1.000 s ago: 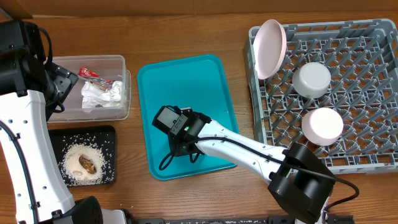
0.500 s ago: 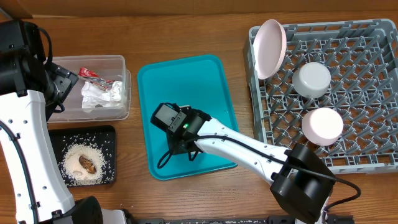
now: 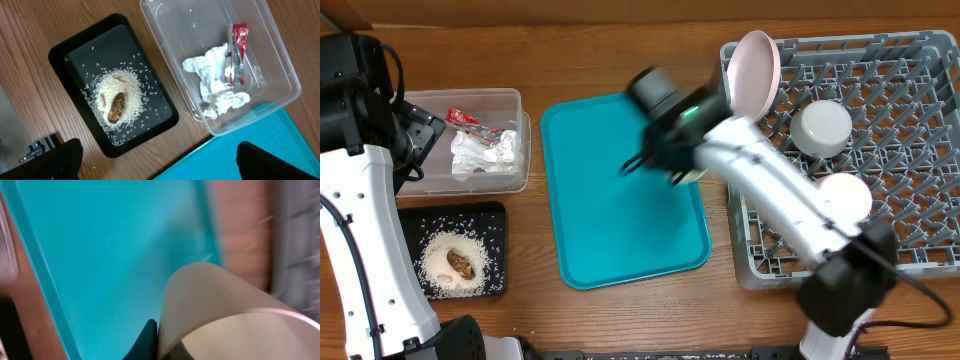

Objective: Sort waste into correct bins and load items into the dishwasher
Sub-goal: 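Lift the pale green cup and carry it right toward the rack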

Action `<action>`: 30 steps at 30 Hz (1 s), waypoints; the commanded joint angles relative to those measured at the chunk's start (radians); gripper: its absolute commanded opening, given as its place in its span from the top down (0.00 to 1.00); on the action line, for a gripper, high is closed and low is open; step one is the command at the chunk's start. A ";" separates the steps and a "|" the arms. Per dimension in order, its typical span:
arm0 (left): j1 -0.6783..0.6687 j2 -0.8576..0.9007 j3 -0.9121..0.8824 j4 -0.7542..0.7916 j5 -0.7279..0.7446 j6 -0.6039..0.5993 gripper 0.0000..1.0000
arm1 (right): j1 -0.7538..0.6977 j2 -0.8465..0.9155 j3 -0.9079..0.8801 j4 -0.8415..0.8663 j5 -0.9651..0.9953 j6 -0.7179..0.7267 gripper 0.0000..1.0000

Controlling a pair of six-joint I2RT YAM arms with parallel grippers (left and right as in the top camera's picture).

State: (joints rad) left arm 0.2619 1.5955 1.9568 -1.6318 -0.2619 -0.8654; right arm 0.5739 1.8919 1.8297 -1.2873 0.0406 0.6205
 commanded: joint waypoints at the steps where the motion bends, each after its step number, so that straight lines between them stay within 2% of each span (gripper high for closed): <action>1: 0.000 0.004 0.004 -0.002 -0.003 -0.018 0.00 | -0.217 -0.127 0.038 0.003 -0.136 -0.150 0.96; 3: 0.000 0.004 0.004 -0.002 -0.003 -0.018 0.00 | -0.410 -0.160 0.038 0.020 -0.390 -0.311 0.96; 5: 0.000 0.004 0.004 -0.002 -0.003 -0.018 0.00 | -0.545 -0.168 0.038 0.026 -0.603 -0.414 0.96; 7: 0.000 0.004 0.004 -0.002 -0.003 -0.018 0.00 | -0.751 -0.164 0.035 0.025 -0.878 -0.521 0.96; 9: 0.000 0.004 0.004 -0.002 -0.003 -0.018 0.00 | -0.868 -0.157 0.035 0.027 -0.983 -0.525 0.96; 11: 0.000 0.004 0.004 -0.002 -0.003 -0.018 0.00 | -1.044 -0.135 0.035 0.055 -1.098 -0.525 0.96; 14: 0.000 0.004 0.004 -0.002 -0.003 -0.018 0.00 | -1.162 -0.090 0.035 0.081 -1.100 -0.576 0.96; 18: 0.000 0.004 0.004 -0.002 -0.003 -0.018 0.00 | -1.202 -0.030 0.012 0.112 -1.098 -0.603 0.96; 24: 0.000 0.004 0.004 -0.002 -0.003 -0.018 0.00 | -1.203 0.046 -0.034 0.259 -1.159 -0.601 0.96; 27: 0.000 0.004 0.004 -0.002 -0.003 -0.018 0.00 | -1.203 0.089 -0.034 0.323 -1.164 -0.575 0.96; 30: 0.000 0.004 0.004 -0.002 -0.003 -0.018 0.00 | -1.203 0.156 -0.034 0.405 -1.165 -0.484 0.96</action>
State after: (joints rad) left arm 0.2619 1.5955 1.9568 -1.6318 -0.2623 -0.8654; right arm -0.6277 1.9930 1.7992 -0.9234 -1.0935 0.0650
